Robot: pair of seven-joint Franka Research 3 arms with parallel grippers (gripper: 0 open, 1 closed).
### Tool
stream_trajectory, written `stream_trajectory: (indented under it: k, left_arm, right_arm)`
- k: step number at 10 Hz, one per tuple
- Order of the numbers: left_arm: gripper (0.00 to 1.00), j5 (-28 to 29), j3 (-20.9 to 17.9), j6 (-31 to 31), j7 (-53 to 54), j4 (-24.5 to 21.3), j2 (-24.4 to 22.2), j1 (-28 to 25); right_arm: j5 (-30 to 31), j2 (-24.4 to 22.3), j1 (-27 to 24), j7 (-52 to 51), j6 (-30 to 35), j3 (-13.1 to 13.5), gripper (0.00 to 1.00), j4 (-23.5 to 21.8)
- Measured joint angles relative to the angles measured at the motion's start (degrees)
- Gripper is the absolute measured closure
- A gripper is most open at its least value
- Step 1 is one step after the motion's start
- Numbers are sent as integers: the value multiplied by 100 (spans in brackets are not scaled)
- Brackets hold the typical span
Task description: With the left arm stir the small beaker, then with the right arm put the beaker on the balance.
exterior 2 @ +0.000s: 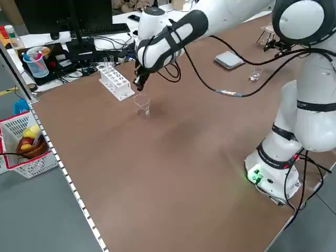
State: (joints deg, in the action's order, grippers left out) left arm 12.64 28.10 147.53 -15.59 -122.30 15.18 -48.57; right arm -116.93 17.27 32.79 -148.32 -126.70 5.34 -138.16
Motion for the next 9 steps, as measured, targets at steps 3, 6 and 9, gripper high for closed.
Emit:
stream_trajectory:
  k: [3,6,9]
  left_arm:
    - [83,0,-12,24,55,8,8,-6]
    - [52,0,-17,-409,231,266,-158,-13]
    - [37,-5,189,-1907,362,1115,-655,-9]
  right_arm:
    - [-370,395,49,-408,56,-11,0,31]
    - [-712,649,295,-635,144,-28,0,215]
    - [-815,817,492,-670,184,-30,0,407]
